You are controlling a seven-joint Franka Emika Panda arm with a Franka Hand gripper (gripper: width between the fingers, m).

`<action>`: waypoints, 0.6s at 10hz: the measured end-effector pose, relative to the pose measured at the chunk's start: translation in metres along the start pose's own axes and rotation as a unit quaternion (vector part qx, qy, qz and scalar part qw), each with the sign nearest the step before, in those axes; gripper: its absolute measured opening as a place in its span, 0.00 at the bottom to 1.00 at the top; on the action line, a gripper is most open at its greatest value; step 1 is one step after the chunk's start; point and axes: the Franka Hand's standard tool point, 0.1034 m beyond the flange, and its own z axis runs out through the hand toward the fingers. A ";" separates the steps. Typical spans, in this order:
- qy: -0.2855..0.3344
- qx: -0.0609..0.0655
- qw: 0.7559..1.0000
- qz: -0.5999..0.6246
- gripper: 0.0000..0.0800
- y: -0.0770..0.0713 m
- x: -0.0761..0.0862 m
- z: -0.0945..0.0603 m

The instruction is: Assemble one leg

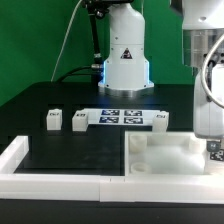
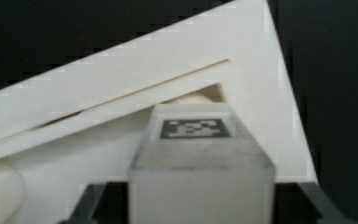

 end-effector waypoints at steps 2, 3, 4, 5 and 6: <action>0.000 0.000 1.000 -0.002 0.75 0.000 0.000 0.000; 0.000 0.000 1.000 -0.002 0.80 0.000 0.000 0.000; 0.000 0.000 1.000 -0.003 0.80 0.000 0.000 0.001; 0.000 0.000 1.000 -0.003 0.80 0.000 0.000 0.001; 0.000 0.000 1.000 -0.003 0.81 0.001 0.000 0.001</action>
Offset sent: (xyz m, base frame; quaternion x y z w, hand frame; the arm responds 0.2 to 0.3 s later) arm 0.0000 0.0000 0.0000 0.0000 0.0000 0.0000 1.0000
